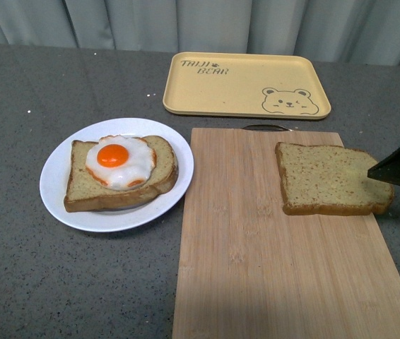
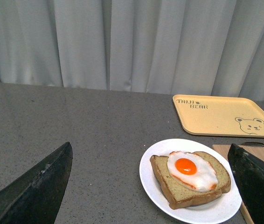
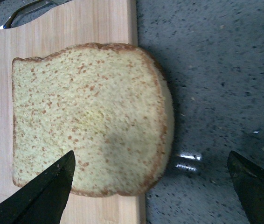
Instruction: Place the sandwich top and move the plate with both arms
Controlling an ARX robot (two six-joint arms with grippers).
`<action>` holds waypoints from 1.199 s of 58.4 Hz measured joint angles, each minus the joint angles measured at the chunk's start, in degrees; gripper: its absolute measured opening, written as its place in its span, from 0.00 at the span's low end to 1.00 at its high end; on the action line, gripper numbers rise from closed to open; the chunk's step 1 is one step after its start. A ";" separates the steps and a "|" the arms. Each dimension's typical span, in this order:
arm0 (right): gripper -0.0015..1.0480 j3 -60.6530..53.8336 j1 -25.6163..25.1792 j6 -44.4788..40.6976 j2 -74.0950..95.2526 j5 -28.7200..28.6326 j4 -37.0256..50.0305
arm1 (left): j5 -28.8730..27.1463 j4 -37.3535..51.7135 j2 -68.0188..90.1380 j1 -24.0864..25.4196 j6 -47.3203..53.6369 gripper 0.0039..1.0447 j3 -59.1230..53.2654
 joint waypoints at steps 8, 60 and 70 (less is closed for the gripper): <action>0.90 3.93 1.64 3.04 4.63 -1.16 -1.03 | 0.00 0.00 0.00 0.00 0.00 0.94 0.00; 0.03 -1.70 16.28 34.34 -6.80 -10.91 23.50 | 0.00 -0.02 0.00 0.02 0.00 0.94 0.00; 0.03 3.04 24.72 41.48 -0.85 -10.80 27.78 | 0.00 -0.02 0.00 0.02 0.00 0.94 0.00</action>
